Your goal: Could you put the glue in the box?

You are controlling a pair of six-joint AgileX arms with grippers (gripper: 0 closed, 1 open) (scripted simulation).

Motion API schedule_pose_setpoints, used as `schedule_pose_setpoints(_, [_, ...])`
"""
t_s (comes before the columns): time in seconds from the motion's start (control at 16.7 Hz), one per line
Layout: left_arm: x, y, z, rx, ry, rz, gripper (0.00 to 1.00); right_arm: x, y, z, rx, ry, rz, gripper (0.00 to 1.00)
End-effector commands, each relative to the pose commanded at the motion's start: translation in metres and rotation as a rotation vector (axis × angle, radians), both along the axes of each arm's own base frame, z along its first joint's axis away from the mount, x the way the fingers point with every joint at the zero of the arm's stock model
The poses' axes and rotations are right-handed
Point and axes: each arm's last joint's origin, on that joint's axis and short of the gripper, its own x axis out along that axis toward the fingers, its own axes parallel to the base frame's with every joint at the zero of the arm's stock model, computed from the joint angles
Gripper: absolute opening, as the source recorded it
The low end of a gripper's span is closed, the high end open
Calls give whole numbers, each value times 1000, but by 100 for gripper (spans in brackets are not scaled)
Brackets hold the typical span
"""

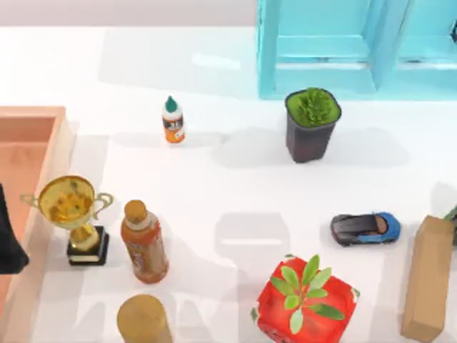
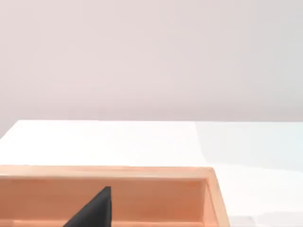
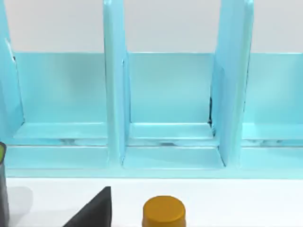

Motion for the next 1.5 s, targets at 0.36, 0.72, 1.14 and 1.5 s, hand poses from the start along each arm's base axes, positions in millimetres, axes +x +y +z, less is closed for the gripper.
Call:
schedule_pose_setpoints(0.36, [3,-4,16,-28,28,-13,100,0,0,0,0,0,0,100])
schedule_pose_setpoints(0.72, [43,-24,59,-97,207,-45,100,0,0,0,0,0,0,100])
schedule_pose_setpoints(1.14, [145,-96,54,-93,506,-50,100,0,0,0,0,0,0,100])
schedule_pose_setpoints(1.5, [200,-166,-5,-30,670,-32,100,0,0,0,0,0,0,100])
